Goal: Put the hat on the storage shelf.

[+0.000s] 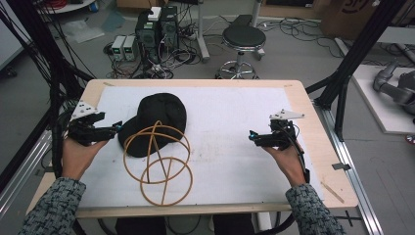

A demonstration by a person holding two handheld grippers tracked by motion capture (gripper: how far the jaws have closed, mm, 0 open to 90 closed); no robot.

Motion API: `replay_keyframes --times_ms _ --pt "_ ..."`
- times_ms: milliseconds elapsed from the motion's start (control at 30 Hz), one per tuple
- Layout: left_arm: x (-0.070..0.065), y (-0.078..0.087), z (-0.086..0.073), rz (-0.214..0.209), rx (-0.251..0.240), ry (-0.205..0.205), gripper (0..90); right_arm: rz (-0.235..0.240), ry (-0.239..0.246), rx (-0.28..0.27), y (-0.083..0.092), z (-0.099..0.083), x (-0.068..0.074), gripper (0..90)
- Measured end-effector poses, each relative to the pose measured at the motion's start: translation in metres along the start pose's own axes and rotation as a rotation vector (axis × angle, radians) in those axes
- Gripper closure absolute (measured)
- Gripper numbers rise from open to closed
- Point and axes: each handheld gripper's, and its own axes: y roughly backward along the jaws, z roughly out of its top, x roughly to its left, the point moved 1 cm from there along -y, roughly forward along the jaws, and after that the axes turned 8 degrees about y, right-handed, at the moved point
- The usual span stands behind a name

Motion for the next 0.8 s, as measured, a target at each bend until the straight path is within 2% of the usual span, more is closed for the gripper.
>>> replay_keyframes --times_ms 367,633,800 --pt "0.0 -0.003 0.001 -0.004 0.009 -0.005 29.1 -0.006 -0.006 0.003 0.002 -0.002 -0.001 7.2" --pt "-0.004 -0.003 0.009 -0.021 0.021 -0.029 30.0 -0.004 -0.005 0.0 0.0 -0.002 -0.002 7.1" --pt "-0.006 -0.006 0.02 -0.039 0.05 -0.057 30.2 -0.002 -0.008 0.001 -0.001 -0.002 -0.001 7.1"
